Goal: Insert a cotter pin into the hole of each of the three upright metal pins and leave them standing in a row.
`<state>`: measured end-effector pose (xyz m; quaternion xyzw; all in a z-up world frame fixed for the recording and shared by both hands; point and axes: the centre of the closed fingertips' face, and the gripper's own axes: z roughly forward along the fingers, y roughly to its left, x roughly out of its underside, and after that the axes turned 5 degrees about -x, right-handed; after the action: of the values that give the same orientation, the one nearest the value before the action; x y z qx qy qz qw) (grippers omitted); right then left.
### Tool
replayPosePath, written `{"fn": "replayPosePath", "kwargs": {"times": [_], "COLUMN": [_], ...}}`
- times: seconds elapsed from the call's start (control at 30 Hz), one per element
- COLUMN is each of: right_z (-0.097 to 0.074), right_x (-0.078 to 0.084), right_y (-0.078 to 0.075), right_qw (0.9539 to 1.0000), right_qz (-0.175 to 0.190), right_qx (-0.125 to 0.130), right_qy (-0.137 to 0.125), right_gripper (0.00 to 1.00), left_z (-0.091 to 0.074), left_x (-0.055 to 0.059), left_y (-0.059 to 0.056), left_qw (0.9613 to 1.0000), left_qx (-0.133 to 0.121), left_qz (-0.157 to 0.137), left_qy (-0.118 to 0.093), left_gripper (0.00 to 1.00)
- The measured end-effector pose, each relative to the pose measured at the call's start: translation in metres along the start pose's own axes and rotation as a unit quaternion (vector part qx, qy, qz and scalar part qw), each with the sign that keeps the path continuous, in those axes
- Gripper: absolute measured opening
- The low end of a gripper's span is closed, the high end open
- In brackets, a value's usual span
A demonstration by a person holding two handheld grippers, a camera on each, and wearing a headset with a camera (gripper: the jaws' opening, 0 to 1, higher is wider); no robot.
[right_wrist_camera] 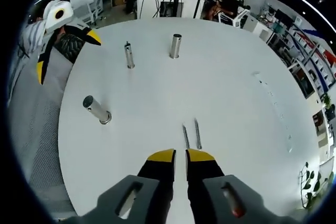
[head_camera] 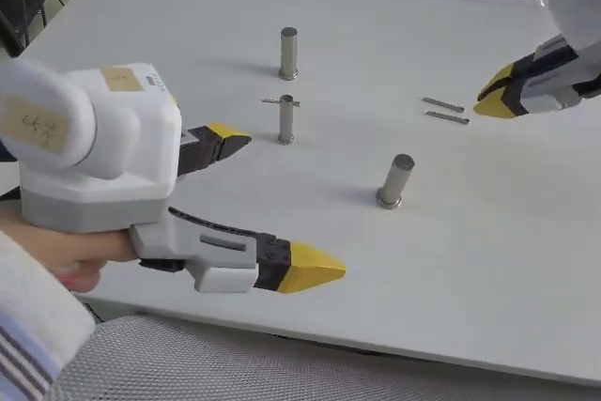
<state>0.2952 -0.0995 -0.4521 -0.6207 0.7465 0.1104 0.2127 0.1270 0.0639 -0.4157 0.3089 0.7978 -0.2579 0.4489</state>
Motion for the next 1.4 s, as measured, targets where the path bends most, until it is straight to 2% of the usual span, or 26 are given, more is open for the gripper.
{"fn": "replayPosePath", "kwargs": {"times": [0.1, 0.17, 0.23, 0.3, 0.47, 0.63, 0.93, 1.17, 1.2, 1.3, 1.4], "right_z": [0.008, 0.015, 0.020, 0.023, 0.034, 0.043, 0.043, 0.046, 0.046, 0.046, 0.046], "right_x": [0.002, 0.004, 0.005, 0.005, 0.009, 0.013, 0.011, 0.018, 0.015, 0.014, 0.014], "right_y": [-0.004, -0.016, -0.014, -0.004, -0.008, -0.011, -0.020, -0.020, -0.018, -0.014, -0.016], "right_qw": [0.9999, 0.9998, 0.9997, 0.9994, 0.9985, 0.9979, 0.9975, 0.9958, 0.9965, 0.9955, 0.9948], "right_qz": [-0.004, 0.002, 0.009, 0.008, -0.002, -0.005, -0.015, -0.017, -0.008, -0.007, -0.005], "right_qx": [-0.005, -0.006, -0.013, -0.023, -0.022, -0.022, -0.014, -0.028, -0.029, -0.046, -0.052], "right_qy": [0.015, 0.018, 0.019, 0.026, 0.049, 0.060, 0.067, 0.085, 0.078, 0.082, 0.088], "right_gripper": [0.01, 0.00, 0.00, 0.00, 0.00, 0.00, 0.01, 0.02, 0.02, 0.00, 0.00], "left_z": [0.000, 0.000, 0.000, 0.000, 0.002, 0.003, 0.004, 0.004, 0.004, 0.004, 0.004], "left_x": [0.000, -0.002, -0.002, -0.003, -0.002, -0.001, 0.000, 0.003, 0.003, 0.004, 0.004], "left_y": [0.000, 0.000, -0.001, -0.001, 0.000, -0.001, -0.004, -0.003, -0.003, -0.004, -0.004], "left_qw": [1.0000, 1.0000, 0.9999, 0.9999, 0.9999, 0.9999, 0.9997, 0.9997, 0.9997, 0.9997, 0.9996], "left_qx": [0.002, 0.003, 0.004, 0.004, 0.004, 0.008, 0.013, 0.011, 0.011, 0.012, 0.012], "left_qz": [-0.003, -0.004, -0.007, -0.007, -0.009, -0.010, -0.016, -0.022, -0.023, -0.023, -0.025], "left_qy": [0.000, -0.004, -0.007, -0.009, -0.010, -0.007, -0.009, -0.008, -0.007, -0.006, -0.003], "left_gripper": [0.99, 0.99, 0.99, 0.99, 0.99, 0.97, 0.97, 0.96, 0.96, 0.95, 0.95]}}
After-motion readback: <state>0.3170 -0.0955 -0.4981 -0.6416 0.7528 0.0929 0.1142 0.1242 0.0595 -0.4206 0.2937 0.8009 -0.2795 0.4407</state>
